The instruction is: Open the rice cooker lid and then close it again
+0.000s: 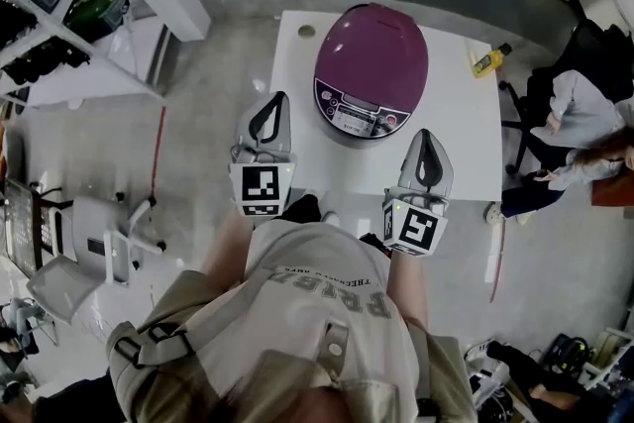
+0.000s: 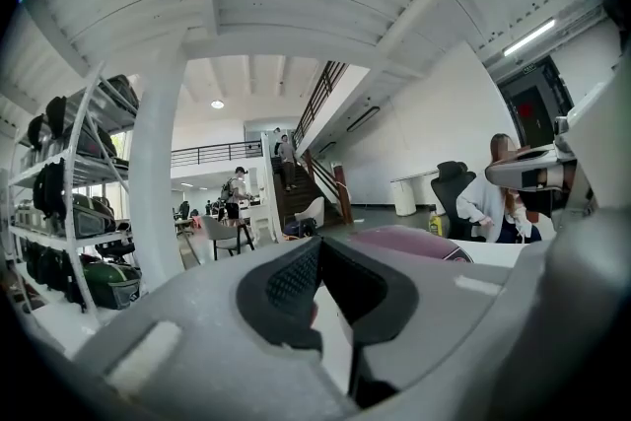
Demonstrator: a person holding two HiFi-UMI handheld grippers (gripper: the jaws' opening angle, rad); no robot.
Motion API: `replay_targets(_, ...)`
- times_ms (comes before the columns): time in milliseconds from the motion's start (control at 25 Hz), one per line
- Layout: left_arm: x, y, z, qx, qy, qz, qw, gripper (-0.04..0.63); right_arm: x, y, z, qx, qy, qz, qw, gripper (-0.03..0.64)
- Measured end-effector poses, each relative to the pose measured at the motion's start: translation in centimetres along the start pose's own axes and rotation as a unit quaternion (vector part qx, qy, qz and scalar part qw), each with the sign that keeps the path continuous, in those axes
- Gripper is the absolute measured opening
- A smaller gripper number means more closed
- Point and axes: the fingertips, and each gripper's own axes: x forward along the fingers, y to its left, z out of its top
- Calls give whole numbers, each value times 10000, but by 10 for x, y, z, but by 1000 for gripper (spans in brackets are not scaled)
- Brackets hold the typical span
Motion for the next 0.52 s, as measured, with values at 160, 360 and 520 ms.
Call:
replay_targets(160,3,1,1,23,0,-25,10000,9,2,-2,-1,27,38,-26,10000,0)
replay_targets(360,9,2,3,50,-4,-55,10000,8,5,-3,-1,11,42,-37,10000,0)
replay_targets(520,12,1,4,60,-11,-97,9999,8,6,-2,0,-30,43,-38,10000,0)
